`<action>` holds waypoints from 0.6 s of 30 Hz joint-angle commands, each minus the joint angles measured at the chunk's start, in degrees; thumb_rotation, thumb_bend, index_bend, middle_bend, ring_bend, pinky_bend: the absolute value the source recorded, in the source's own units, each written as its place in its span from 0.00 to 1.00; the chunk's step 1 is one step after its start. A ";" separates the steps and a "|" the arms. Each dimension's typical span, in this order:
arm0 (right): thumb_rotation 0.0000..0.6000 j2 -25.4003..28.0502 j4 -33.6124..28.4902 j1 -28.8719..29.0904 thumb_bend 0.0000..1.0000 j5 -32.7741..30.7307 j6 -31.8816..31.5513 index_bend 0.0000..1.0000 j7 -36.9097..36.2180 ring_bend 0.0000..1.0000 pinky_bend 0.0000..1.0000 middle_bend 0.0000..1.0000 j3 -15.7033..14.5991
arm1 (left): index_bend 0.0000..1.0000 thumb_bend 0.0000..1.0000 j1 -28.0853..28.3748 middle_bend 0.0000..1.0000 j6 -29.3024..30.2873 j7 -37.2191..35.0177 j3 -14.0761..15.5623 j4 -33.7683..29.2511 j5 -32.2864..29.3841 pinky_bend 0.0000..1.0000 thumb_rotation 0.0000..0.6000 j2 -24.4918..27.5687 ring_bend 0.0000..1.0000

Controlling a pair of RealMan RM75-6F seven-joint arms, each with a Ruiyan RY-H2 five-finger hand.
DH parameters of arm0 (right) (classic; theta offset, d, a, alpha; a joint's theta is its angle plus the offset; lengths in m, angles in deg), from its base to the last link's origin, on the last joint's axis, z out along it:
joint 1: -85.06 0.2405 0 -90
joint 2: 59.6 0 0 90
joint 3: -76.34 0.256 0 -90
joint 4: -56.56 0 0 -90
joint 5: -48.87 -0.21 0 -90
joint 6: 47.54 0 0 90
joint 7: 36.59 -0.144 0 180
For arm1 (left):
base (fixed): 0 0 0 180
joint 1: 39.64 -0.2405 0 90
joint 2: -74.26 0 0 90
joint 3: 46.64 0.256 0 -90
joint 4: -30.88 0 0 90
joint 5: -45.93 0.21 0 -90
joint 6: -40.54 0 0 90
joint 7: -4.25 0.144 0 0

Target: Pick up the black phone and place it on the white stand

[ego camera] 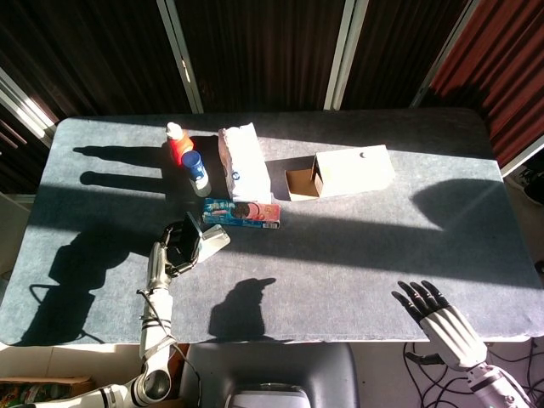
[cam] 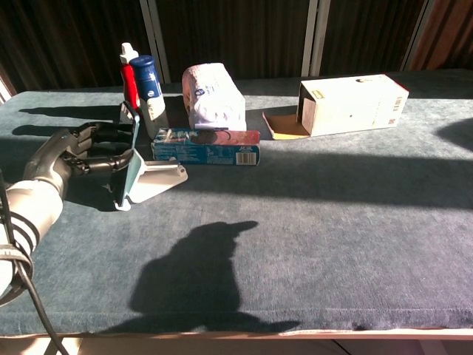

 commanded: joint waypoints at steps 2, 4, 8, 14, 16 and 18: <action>1.00 0.08 0.01 -0.05 0.23 0.02 -0.12 0.00 -0.09 0.00 0.00 0.00 -0.03 | 0.76 0.40 0.23 1.00 -0.73 0.59 0.26 0.66 -0.10 0.29 1.00 -0.15 0.82; 1.00 0.10 0.03 -0.09 0.23 0.01 -0.24 0.00 -0.19 0.00 0.00 0.00 0.00 | 0.71 0.40 0.32 1.00 -0.71 0.50 0.43 1.25 0.44 0.27 1.00 -0.35 0.79; 1.00 0.15 0.08 -0.09 0.23 0.06 -0.34 0.00 -0.33 0.00 0.00 0.00 0.01 | 0.62 0.40 0.44 0.98 -1.23 0.49 0.70 1.64 0.80 0.22 1.00 -0.33 0.69; 1.00 0.22 0.08 -0.09 0.23 0.12 -0.40 0.00 -0.42 0.00 0.00 0.00 -0.01 | 0.49 0.40 0.49 0.82 -2.02 0.18 0.91 1.92 1.06 0.16 1.00 -0.25 0.53; 1.00 0.22 0.10 -0.12 0.23 0.15 -0.44 0.00 -0.43 0.00 0.00 0.00 -0.01 | 0.44 0.40 0.36 0.76 -1.76 -0.38 0.93 1.83 1.74 0.15 1.00 -0.13 0.48; 1.00 0.21 0.18 -0.13 0.23 0.12 -0.49 0.00 -0.46 0.00 0.00 0.00 0.02 | 0.37 0.40 0.11 0.67 -1.08 -0.89 1.38 1.57 3.27 0.15 1.00 0.32 0.42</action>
